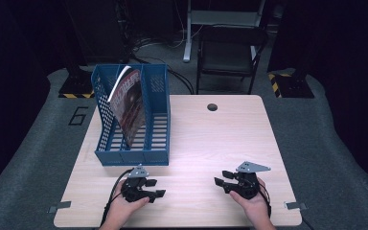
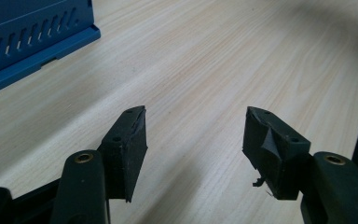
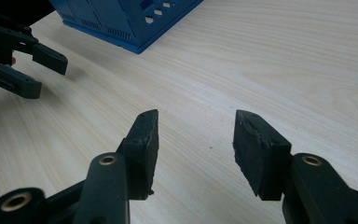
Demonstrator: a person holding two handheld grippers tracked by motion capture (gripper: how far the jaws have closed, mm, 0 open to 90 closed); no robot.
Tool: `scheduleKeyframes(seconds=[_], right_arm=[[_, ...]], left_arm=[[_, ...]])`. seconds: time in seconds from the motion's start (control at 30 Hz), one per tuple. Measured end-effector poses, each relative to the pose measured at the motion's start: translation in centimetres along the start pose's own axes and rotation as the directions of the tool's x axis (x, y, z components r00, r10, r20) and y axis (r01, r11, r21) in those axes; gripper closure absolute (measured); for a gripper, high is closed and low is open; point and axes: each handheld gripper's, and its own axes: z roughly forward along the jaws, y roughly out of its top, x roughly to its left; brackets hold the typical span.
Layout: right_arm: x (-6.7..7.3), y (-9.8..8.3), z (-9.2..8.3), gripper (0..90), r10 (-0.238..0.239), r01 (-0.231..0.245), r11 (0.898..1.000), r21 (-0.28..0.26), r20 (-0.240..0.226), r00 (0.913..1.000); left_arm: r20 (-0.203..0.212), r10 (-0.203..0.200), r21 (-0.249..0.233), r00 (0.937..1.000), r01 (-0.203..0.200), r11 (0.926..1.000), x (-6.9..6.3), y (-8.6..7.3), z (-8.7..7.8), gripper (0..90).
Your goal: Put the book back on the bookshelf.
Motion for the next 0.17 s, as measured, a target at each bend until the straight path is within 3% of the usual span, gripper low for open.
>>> scheduleKeyframes(seconds=[0.17], right_arm=[[-0.08, -0.02, 0.05, 50.4, -0.004, 0.004, 1.0, 0.002, 0.0, 1.0]], left_arm=[[-0.01, 0.011, 0.005, 0.9999, -0.011, 0.9999, -0.04, -0.05, 0.23, 39.1]])
